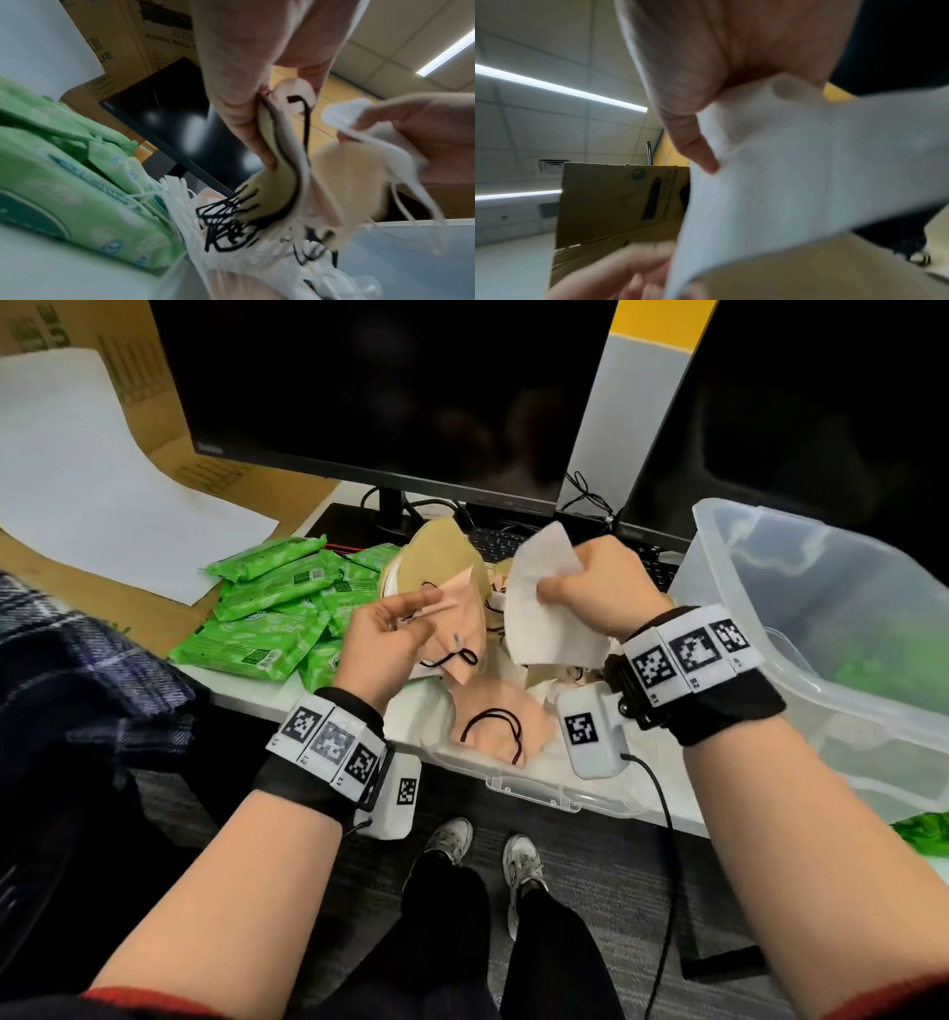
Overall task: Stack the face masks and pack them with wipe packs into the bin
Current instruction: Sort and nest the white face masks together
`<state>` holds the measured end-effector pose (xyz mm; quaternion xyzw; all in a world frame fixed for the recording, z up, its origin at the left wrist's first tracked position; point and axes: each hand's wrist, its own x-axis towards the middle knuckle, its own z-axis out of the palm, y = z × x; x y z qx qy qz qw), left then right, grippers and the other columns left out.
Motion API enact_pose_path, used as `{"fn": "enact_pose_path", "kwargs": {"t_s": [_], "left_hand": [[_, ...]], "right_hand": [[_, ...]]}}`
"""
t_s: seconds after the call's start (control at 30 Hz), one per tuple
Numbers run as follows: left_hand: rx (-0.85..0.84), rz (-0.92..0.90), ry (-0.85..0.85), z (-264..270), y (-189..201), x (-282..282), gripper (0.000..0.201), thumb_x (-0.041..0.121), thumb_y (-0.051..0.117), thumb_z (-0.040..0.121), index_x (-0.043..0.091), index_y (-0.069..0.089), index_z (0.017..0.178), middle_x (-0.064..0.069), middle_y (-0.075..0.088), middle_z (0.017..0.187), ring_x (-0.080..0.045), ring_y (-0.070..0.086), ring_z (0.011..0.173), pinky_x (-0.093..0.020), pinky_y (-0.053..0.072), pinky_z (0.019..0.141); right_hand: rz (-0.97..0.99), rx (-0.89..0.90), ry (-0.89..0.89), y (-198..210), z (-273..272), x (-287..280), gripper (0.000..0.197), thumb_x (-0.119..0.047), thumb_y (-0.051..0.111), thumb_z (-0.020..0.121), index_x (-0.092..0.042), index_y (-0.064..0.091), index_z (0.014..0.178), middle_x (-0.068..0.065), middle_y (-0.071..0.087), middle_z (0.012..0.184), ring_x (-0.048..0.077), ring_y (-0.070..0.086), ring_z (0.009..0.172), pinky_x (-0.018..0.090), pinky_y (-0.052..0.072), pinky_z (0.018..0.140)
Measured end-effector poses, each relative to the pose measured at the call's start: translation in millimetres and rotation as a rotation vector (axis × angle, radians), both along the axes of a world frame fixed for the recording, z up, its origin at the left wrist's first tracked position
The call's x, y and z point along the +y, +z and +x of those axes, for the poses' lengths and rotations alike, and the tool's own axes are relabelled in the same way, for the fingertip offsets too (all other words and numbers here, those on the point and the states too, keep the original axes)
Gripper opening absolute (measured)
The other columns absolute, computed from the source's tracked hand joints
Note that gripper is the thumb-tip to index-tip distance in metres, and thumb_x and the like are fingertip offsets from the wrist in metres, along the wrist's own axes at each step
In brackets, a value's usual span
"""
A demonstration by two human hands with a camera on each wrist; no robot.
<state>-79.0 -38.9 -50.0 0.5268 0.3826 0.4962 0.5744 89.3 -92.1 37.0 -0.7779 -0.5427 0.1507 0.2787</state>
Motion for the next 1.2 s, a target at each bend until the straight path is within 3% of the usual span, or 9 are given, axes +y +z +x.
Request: {"fn": "enact_pose_path", "kwargs": {"t_s": [0.13, 0.27, 0.37, 0.43, 0.53, 0.67, 0.83, 1.1, 1.2], "left_hand": [[-0.079, 0.018, -0.123, 6.4, 2.0, -9.3, 0.011, 0.008, 0.058, 0.085, 0.010, 0.069, 0.089, 0.004, 0.072, 0.087, -0.010, 0.064, 0.086, -0.024, 0.049, 0.085], [-0.194, -0.020, -0.190, 2.4, 3.0, -12.7, 0.020, 0.030, 0.065, 0.073, 0.013, 0.073, 0.079, -0.001, 0.073, 0.077, -0.015, 0.068, 0.076, -0.028, 0.053, 0.077], [-0.091, 0.025, -0.125, -0.4, 1.7, -12.5, 0.017, 0.010, 0.071, 0.072, 0.009, 0.072, 0.089, 0.008, 0.072, 0.073, -0.007, 0.066, 0.071, -0.023, 0.054, 0.074], [-0.029, 0.043, -0.085, 0.4, 0.9, -11.6, 0.030, -0.009, 0.064, 0.077, -0.003, 0.064, 0.106, 0.012, 0.071, 0.075, -0.002, 0.066, 0.068, -0.018, 0.055, 0.071], [-0.011, 0.064, -0.079, -0.3, 3.1, -13.9, 0.039, -0.015, 0.059, 0.079, -0.002, 0.055, 0.116, 0.004, 0.065, 0.088, -0.005, 0.060, 0.060, -0.015, 0.054, 0.064], [-0.018, 0.149, -0.118, -3.5, 5.3, -16.4, 0.048, -0.019, 0.055, 0.078, 0.022, 0.049, 0.102, 0.009, 0.055, 0.094, 0.001, 0.036, 0.041, -0.016, 0.040, 0.050], [-0.014, 0.170, -0.227, -3.6, 8.7, -19.9, 0.042, -0.026, 0.049, 0.076, 0.015, 0.049, 0.085, 0.007, 0.055, 0.080, 0.005, 0.046, 0.042, -0.007, 0.040, 0.050], [-0.033, 0.162, -0.335, -6.9, 8.3, -21.9, 0.047, -0.030, 0.042, 0.077, 0.014, 0.043, 0.092, 0.009, 0.056, 0.055, 0.004, 0.044, 0.041, -0.009, 0.038, 0.045], [-0.004, 0.196, -0.351, -8.9, 8.1, -22.5, 0.044, -0.025, 0.044, 0.080, 0.016, 0.049, 0.093, 0.014, 0.057, 0.062, 0.003, 0.037, 0.043, -0.009, 0.034, 0.047]], "right_hand": [[0.109, 0.249, 0.145, -4.8, -22.5, -4.0, 0.016, -0.024, 0.065, 0.073, -0.008, 0.061, 0.074, 0.004, 0.061, 0.079, 0.022, 0.058, 0.079, 0.034, 0.045, 0.070], [0.077, 0.561, 0.254, -18.5, -29.9, -11.3, 0.024, -0.015, 0.058, 0.073, -0.001, 0.058, 0.092, 0.011, 0.058, 0.087, 0.021, 0.056, 0.080, 0.031, 0.041, 0.074], [0.067, 0.708, 0.268, -28.3, -26.1, -15.7, 0.041, -0.015, 0.056, 0.067, 0.007, 0.058, 0.102, 0.022, 0.064, 0.106, 0.033, 0.061, 0.100, 0.041, 0.047, 0.089], [0.057, 0.752, 0.279, -34.0, -21.4, -17.8, 0.039, -0.011, 0.057, 0.070, 0.005, 0.059, 0.106, 0.018, 0.067, 0.107, 0.027, 0.064, 0.101, 0.037, 0.051, 0.089], [0.106, 0.650, 0.235, -34.5, -16.0, -21.7, 0.016, 0.001, 0.058, 0.084, -0.004, 0.061, 0.099, 0.006, 0.070, 0.092, 0.013, 0.065, 0.081, 0.026, 0.053, 0.075], [0.152, 0.516, 0.231, -33.6, -8.3, -21.4, 0.039, 0.001, 0.069, 0.076, -0.005, 0.054, 0.111, 0.016, 0.063, 0.109, 0.026, 0.062, 0.095, 0.039, 0.052, 0.084], [0.053, 0.357, 0.294, -31.3, -10.4, -17.8, 0.060, -0.002, 0.080, 0.065, -0.016, 0.038, 0.106, 0.008, 0.059, 0.096, 0.020, 0.059, 0.080, 0.028, 0.052, 0.061], [-0.015, 0.142, 0.314, -23.3, -13.2, -13.9, 0.067, -0.015, 0.085, 0.060, -0.022, 0.037, 0.105, 0.005, 0.056, 0.101, 0.019, 0.055, 0.088, 0.028, 0.047, 0.064], [-0.026, 0.135, 0.305, -20.8, -15.4, -13.7, 0.064, -0.015, 0.085, 0.060, -0.019, 0.039, 0.104, 0.001, 0.056, 0.103, 0.018, 0.056, 0.095, 0.029, 0.050, 0.073]]}}
